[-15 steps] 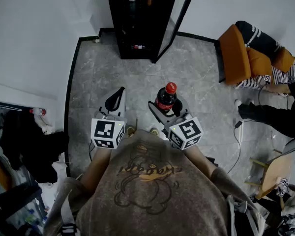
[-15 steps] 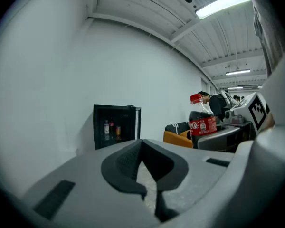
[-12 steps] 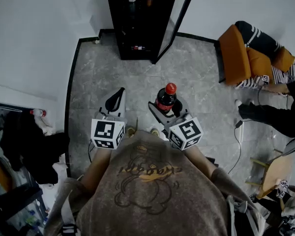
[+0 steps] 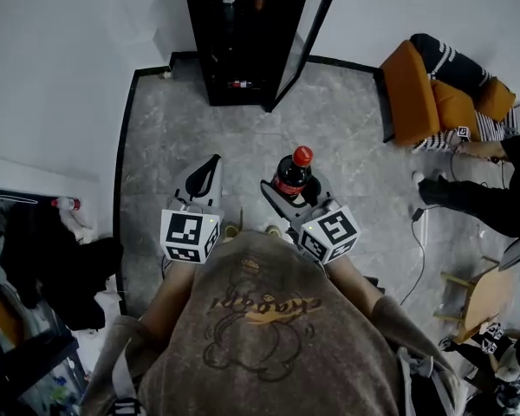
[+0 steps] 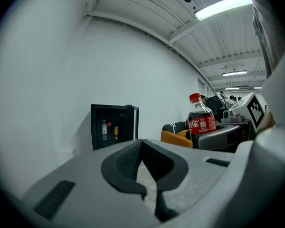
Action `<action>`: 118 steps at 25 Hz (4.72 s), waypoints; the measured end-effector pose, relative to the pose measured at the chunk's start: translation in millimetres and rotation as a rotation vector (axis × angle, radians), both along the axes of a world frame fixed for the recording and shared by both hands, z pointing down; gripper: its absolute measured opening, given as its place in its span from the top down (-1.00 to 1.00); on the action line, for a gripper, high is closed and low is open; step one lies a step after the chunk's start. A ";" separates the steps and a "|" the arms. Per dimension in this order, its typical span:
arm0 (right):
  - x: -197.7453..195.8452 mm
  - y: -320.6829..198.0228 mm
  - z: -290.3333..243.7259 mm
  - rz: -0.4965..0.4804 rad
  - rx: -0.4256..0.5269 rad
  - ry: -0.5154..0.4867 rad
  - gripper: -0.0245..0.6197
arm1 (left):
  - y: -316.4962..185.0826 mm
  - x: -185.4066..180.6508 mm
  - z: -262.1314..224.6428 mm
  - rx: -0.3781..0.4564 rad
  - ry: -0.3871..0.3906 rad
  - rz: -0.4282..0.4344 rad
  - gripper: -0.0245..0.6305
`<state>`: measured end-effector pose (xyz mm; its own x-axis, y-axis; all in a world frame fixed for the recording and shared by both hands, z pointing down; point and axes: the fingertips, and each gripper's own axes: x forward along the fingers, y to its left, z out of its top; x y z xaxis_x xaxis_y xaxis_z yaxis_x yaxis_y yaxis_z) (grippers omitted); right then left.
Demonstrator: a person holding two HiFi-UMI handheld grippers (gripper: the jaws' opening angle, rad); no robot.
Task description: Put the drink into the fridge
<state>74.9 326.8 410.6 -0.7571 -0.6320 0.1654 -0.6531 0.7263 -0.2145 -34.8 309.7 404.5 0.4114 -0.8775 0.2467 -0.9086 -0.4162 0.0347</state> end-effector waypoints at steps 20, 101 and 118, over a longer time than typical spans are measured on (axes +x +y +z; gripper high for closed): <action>-39.7 -0.2 14.8 0.058 0.009 0.030 -0.02 | -9.3 -27.7 18.6 -0.009 0.002 0.126 0.91; -34.5 -435.9 22.7 -0.090 0.010 0.016 -0.02 | -427.6 -4.1 15.3 -0.033 0.020 0.000 0.91; -61.0 -495.9 55.8 -0.094 -0.021 0.016 -0.02 | -480.9 -18.2 35.7 -0.087 -0.001 0.038 0.91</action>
<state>13.9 -169.1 466.4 -0.8101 -0.5544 0.1906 -0.5856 0.7800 -0.2206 -53.0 -171.2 440.3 0.4435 -0.8364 0.3219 -0.8923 -0.4458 0.0712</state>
